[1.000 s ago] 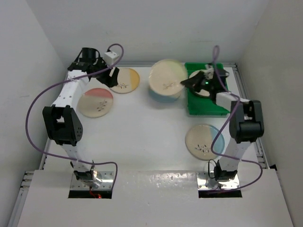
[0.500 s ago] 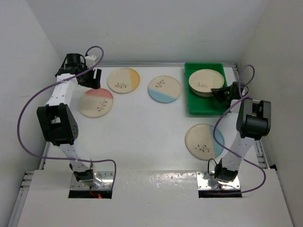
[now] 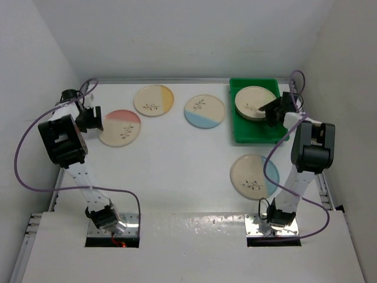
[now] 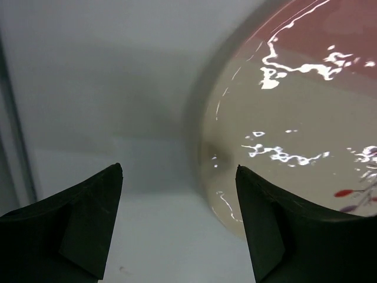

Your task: Place the plates into the plastic bin on the countertop

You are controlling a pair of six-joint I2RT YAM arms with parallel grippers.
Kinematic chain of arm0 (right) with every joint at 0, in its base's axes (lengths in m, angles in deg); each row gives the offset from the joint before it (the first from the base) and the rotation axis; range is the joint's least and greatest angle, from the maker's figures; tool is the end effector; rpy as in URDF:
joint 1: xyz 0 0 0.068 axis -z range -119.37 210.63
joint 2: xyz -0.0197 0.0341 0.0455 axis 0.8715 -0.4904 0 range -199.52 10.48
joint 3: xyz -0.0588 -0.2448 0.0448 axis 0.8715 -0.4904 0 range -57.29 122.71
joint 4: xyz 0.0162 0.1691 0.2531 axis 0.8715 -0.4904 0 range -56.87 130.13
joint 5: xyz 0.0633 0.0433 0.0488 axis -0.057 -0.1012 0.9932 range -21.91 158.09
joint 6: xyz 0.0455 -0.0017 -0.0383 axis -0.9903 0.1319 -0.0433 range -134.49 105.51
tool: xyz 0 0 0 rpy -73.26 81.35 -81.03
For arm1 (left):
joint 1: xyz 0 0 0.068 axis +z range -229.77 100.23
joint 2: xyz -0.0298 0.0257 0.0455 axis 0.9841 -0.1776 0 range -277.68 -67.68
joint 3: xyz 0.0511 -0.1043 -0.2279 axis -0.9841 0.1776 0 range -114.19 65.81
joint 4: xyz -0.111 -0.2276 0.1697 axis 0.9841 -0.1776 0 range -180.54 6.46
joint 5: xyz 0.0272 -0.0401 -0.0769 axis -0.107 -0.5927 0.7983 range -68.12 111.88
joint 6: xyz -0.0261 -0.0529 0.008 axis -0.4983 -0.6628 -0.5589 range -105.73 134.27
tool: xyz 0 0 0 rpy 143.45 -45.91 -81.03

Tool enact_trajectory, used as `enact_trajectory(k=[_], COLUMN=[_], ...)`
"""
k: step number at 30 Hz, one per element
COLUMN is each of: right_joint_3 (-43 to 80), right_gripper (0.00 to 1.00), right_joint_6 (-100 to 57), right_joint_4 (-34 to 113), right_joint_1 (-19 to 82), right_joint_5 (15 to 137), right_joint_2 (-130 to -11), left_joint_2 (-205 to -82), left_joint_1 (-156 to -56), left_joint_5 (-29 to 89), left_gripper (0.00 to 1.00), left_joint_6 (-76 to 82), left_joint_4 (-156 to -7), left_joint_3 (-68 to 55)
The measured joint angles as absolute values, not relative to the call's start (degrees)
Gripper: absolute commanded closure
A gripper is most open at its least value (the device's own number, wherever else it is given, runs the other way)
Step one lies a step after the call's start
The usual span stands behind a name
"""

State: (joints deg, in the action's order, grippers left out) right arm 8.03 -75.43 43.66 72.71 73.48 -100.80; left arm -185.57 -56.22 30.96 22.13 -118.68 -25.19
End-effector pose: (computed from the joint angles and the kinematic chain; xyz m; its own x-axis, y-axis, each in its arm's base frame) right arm 0.4325 -0.0884 0.0964 -0.1977 0.9323 -0.3029 0.6452 0.3564 0.6758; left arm 0.4397 0.1842 0.1499 -0.8466 -0.2218 -0.4837 -0.2130 0.9742 -0.0740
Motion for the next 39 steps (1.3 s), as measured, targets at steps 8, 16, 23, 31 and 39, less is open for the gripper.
enact_trajectory(k=[8,16,23,31,39], right_joint_3=[9.3,8.7,7.8,27.1,32.5], right_gripper=[0.42,0.28,0.15,0.15,0.18], right_joint_6=[-65.3,-54.7,-40.8,-32.3,-40.2], right_joint_4=[34.1,31.5,31.2,26.2,30.7], right_joint_1=[70.2,63.8,50.1,34.4,33.4], right_joint_5=[69.5,65.8,74.6,95.4,106.7], right_joint_2=[-95.9,-86.0,-83.5,-104.1,-119.8], left_joint_2=[-191.2,-195.0,-190.6,-179.6,-174.4], left_joint_1=[-55.9,-57.0,-62.6,-76.8,-80.8], left_joint_5=[36.2,40.3,43.3,48.8,50.9], left_gripper=[0.42,1.0,1.0,1.0,1.0], left_joint_6=[22.9,25.7,35.2,42.9,45.4], left_joint_4=[-119.7,-122.7,-124.4,-129.4,-129.5], left_joint_3=[-27.9,-33.8,-28.0,-24.6,-23.8])
